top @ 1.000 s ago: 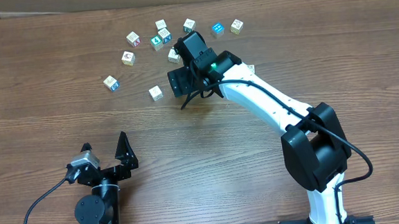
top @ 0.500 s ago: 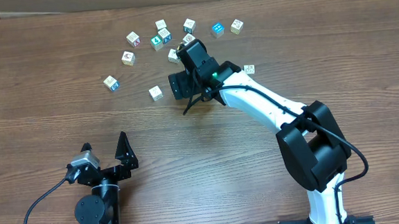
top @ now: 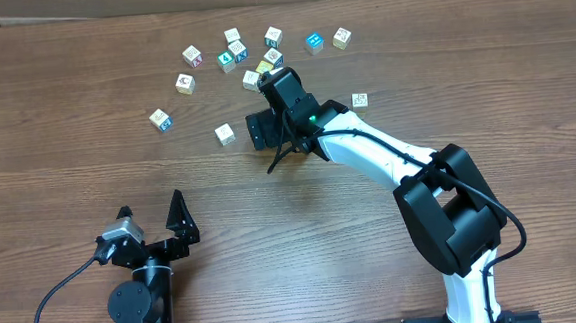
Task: Form a tower
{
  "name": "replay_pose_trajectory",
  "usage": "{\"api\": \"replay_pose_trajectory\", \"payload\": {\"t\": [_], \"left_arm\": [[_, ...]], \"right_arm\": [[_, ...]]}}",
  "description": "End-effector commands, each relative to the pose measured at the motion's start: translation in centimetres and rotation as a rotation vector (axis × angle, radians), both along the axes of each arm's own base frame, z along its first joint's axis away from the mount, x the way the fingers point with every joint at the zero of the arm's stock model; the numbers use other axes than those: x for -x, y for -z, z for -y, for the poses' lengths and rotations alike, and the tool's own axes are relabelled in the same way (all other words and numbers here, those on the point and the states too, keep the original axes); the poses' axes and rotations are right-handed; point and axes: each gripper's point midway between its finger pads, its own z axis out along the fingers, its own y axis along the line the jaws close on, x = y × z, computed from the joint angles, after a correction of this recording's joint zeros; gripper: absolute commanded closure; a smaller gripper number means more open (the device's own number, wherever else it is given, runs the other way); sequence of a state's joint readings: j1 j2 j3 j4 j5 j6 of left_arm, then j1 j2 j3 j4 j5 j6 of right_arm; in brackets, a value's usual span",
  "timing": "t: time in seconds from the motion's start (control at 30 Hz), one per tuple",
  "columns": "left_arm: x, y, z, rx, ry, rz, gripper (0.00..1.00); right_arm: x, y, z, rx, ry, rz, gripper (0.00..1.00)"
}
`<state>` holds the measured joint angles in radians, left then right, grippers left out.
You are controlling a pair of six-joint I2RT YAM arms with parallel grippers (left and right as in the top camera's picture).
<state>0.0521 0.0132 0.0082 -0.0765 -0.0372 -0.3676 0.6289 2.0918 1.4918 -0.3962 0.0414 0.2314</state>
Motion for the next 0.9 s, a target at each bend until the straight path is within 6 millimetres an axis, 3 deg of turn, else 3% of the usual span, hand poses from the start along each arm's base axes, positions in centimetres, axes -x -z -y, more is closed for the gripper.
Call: {"api": "replay_pose_trajectory", "payload": {"t": [0.0,0.23,0.73,0.87], "left_arm": [[0.0,-0.1,0.2,0.007,0.007,0.007,0.01],[0.0,-0.1,0.2,0.007,0.007,0.007,0.01],[0.0,-0.1,0.2,0.007,0.007,0.007,0.0],[0.0,-0.1,0.2,0.007,0.007,0.007,0.01]], "right_arm": [[-0.2,0.5,0.2,0.006,0.006,0.005,0.07],[0.1,0.0,-1.4,-0.068,-0.044,-0.006,0.07],[0.3,0.4,-1.2,-0.038,-0.08,0.0,0.05],[0.4,0.5,-1.2,-0.039,-0.081,-0.002,0.0]]}}
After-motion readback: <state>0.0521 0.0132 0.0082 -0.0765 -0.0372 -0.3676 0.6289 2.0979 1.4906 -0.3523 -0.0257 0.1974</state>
